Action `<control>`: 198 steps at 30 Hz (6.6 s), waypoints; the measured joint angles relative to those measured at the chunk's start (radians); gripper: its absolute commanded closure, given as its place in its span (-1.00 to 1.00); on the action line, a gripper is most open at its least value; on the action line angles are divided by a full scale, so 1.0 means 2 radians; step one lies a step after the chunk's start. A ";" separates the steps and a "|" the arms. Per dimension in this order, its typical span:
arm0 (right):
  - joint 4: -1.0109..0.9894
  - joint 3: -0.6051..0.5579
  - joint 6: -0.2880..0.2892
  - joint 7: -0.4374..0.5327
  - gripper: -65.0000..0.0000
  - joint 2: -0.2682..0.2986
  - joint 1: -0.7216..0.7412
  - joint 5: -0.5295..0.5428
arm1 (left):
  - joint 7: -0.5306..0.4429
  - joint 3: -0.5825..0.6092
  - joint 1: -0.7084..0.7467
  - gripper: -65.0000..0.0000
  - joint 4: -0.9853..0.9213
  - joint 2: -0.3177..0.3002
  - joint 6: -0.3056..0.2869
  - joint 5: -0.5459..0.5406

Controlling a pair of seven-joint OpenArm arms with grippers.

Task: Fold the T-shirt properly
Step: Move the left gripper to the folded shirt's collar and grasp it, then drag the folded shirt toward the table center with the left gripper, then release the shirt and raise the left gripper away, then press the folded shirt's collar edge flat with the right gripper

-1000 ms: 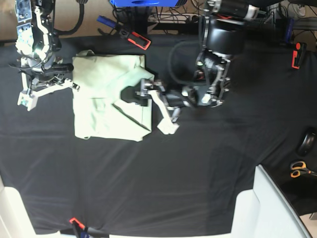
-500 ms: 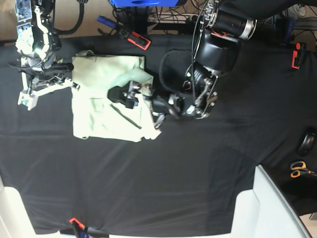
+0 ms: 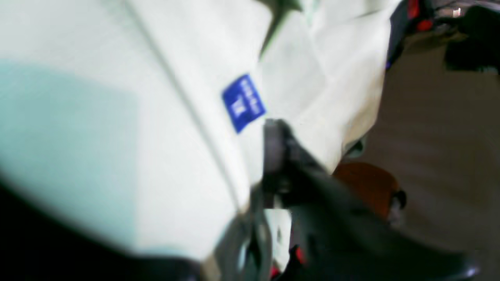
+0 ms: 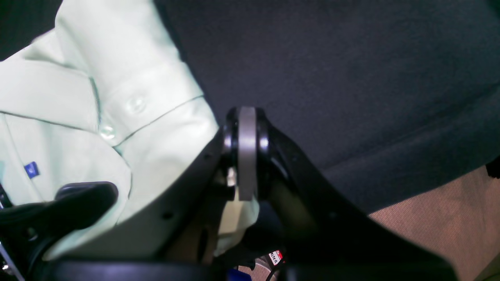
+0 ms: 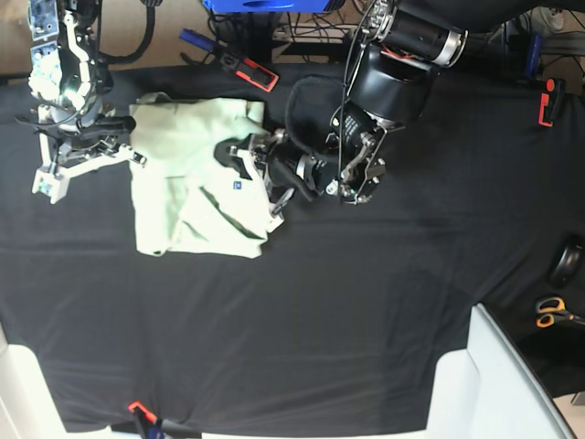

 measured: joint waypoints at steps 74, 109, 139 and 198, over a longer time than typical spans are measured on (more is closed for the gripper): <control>0.000 0.001 0.000 0.000 1.00 0.000 0.003 0.000 | 0.058 0.131 -0.191 1.00 -0.080 0.040 -0.003 0.453; 0.000 0.000 0.000 0.000 1.00 0.000 0.003 0.000 | 0.063 0.057 -0.192 1.00 -0.047 0.038 0.000 0.457; 0.000 0.000 0.000 0.000 1.00 0.000 0.003 0.000 | 0.064 0.120 -0.244 -1.00 -0.047 0.039 -0.002 0.486; -0.233 -0.072 0.384 0.166 1.00 -0.044 0.150 -0.005 | -0.175 -0.394 0.301 1.00 0.515 -0.144 -0.011 0.627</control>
